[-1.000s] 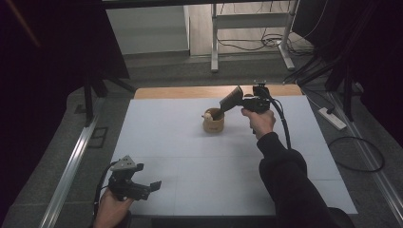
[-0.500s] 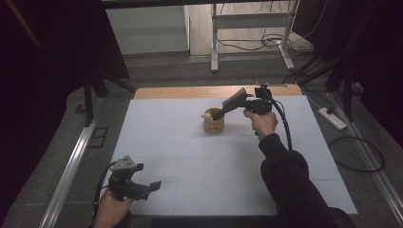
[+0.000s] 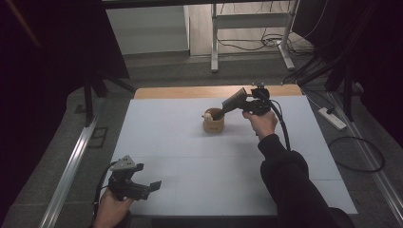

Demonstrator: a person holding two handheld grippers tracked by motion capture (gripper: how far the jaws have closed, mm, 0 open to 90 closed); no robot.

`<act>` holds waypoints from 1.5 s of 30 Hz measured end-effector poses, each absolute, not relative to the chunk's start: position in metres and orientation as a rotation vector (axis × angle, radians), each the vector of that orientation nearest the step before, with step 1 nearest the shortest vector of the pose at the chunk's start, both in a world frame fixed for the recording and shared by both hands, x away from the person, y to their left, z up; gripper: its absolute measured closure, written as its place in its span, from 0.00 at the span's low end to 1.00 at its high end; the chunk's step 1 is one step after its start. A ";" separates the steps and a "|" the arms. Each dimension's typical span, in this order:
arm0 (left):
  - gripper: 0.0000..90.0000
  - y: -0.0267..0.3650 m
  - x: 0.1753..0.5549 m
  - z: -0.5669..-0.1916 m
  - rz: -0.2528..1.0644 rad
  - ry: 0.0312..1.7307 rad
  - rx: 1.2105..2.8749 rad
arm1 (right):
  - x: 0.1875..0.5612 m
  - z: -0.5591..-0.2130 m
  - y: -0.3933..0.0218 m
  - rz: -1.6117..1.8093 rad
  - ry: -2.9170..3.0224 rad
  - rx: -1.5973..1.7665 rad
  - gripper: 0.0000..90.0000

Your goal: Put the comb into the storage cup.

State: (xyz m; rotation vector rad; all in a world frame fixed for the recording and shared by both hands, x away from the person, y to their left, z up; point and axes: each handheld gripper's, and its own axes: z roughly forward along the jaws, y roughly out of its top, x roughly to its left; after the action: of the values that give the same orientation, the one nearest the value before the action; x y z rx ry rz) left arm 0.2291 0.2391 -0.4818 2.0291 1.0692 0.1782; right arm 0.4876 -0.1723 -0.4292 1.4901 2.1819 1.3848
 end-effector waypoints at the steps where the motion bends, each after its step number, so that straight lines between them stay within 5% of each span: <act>1: 0.00 0.239 0.229 -0.482 0.178 1.069 2.029 | 0.487 -0.429 -0.172 1.377 2.186 1.480 0.69; 24: 0.00 0.240 0.229 -0.482 0.175 1.069 2.026 | 0.477 -0.424 -0.163 1.233 2.254 1.310 0.26; 45: 0.00 0.240 0.229 -0.482 0.174 1.068 2.023 | 0.465 -0.419 -0.164 1.195 2.326 1.157 0.08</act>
State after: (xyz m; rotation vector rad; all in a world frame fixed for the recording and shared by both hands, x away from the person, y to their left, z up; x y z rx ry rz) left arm 0.2292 0.2399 -0.4819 2.0232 1.0678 0.1739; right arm 0.4649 -0.1638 -0.4188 1.1567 2.3259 1.1949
